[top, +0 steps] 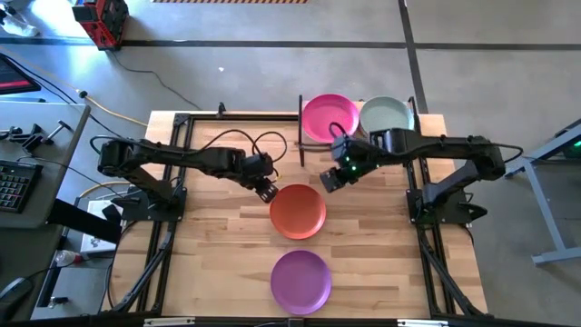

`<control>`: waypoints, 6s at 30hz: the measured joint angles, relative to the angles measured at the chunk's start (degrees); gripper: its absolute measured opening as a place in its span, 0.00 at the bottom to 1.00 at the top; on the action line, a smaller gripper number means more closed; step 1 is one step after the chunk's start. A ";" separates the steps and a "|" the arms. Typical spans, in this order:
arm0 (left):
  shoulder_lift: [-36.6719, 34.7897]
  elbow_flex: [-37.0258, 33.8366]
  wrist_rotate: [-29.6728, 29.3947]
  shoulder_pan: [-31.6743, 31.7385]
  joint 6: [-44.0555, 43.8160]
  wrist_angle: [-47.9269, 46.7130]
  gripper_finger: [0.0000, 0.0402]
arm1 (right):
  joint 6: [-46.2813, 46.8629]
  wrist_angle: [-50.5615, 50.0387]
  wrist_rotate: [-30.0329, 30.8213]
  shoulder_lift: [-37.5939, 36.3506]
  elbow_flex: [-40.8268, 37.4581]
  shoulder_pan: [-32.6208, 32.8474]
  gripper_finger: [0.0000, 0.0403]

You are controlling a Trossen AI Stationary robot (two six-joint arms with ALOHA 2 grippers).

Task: Place and stack plates onto a shelf
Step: Stack the orange plate on top of the pink plate on the shelf

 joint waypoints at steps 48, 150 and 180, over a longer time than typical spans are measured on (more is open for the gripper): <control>14.57 -4.57 6.63 -2.45 -1.28 19.85 0.02 | 4.62 1.01 8.79 0.02 0.00 6.79 0.21; 25.20 42.97 12.87 30.21 18.88 9.70 0.02 | -45.84 13.46 31.31 -0.66 13.41 -14.74 0.21; 25.57 42.97 12.84 29.93 18.95 10.41 0.11 | -44.32 12.27 31.44 -0.66 13.40 -14.74 0.21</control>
